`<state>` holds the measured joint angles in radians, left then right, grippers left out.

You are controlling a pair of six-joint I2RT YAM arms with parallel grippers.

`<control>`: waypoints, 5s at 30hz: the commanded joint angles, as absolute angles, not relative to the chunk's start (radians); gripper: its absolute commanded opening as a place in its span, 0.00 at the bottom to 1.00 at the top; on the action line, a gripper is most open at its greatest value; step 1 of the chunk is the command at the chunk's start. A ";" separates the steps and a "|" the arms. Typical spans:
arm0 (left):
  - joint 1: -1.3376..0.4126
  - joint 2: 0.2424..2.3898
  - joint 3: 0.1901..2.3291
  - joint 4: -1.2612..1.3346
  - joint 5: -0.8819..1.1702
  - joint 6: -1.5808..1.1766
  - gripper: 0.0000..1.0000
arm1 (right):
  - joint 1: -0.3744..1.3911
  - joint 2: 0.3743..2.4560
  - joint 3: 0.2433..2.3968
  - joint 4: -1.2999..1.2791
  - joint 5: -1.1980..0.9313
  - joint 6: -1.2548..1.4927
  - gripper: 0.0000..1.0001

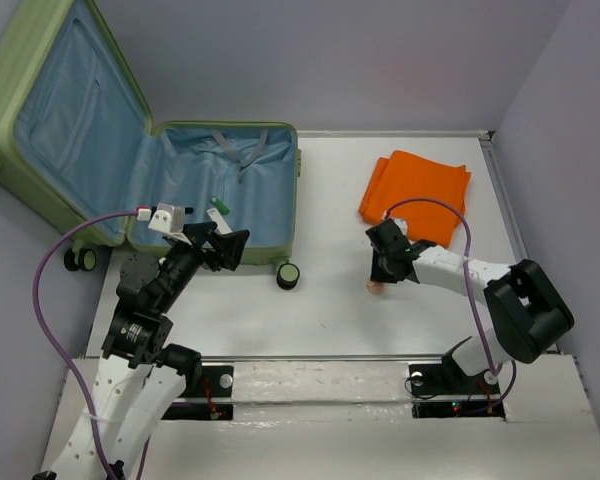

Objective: Pack the luggage

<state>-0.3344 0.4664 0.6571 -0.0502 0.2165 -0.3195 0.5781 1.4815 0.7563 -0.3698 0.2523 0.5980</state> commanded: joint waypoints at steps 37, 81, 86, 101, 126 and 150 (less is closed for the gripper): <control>-0.344 0.451 0.684 -0.020 0.201 -0.313 0.99 | 0.397 1.883 1.479 -0.457 0.319 0.269 0.61; -0.927 1.725 1.360 -0.081 -0.282 -0.537 0.99 | 0.028 0.818 0.641 -0.210 0.005 0.595 0.94; -0.869 1.910 1.525 -0.077 -0.255 -0.619 0.99 | -0.078 0.784 0.595 -0.212 -0.107 0.583 0.94; -0.787 2.233 1.699 0.028 -0.051 -0.735 0.99 | -0.152 0.772 0.529 -0.178 -0.258 0.560 0.96; -0.738 2.399 1.778 0.101 -0.089 -0.683 0.16 | -0.350 1.072 0.548 -0.067 0.030 0.604 1.00; -0.687 2.427 1.859 0.104 0.052 -0.482 0.06 | -0.291 1.713 0.652 0.242 -0.615 0.678 0.89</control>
